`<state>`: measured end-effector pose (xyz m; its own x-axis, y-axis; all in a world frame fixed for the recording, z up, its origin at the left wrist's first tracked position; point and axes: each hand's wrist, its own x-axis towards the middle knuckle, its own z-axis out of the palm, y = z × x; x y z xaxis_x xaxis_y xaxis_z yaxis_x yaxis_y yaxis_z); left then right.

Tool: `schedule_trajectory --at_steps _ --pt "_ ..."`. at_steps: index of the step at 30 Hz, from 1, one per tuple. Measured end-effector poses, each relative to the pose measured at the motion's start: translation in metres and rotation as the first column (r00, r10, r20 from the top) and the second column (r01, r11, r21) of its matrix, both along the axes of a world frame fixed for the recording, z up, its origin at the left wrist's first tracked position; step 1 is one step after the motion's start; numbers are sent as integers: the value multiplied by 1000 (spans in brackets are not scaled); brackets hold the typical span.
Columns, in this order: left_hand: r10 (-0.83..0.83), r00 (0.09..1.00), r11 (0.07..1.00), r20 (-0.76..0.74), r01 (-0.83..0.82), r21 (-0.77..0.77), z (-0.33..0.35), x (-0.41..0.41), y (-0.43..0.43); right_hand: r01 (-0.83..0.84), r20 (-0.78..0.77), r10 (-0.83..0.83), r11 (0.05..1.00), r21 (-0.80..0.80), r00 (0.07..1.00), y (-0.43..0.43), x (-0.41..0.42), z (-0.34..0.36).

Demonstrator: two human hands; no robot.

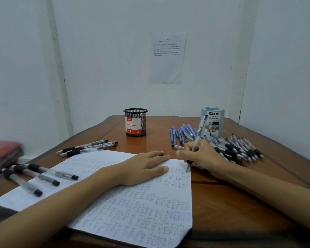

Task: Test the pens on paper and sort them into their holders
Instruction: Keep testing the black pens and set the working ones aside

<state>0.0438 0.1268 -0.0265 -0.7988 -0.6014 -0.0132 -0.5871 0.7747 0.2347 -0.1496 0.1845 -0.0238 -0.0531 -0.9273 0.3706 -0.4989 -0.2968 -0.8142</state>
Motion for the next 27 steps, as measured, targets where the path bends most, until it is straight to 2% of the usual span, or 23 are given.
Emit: schedule_trajectory --at_steps 12,20,27 --pt "-2 1000 1000 9 2 -12 -2 -1 -2 35 -79 -36 999 -18 996 -4 -1 -1" --pt "2 1000 1000 6 -2 -11 -2 0 -2 46 -102 -56 994 -103 993 -6 -1 -3" --pt "0 1000 1000 7 0 -8 -1 0 -1 31 -90 -37 997 -74 995 -4 -1 -2"
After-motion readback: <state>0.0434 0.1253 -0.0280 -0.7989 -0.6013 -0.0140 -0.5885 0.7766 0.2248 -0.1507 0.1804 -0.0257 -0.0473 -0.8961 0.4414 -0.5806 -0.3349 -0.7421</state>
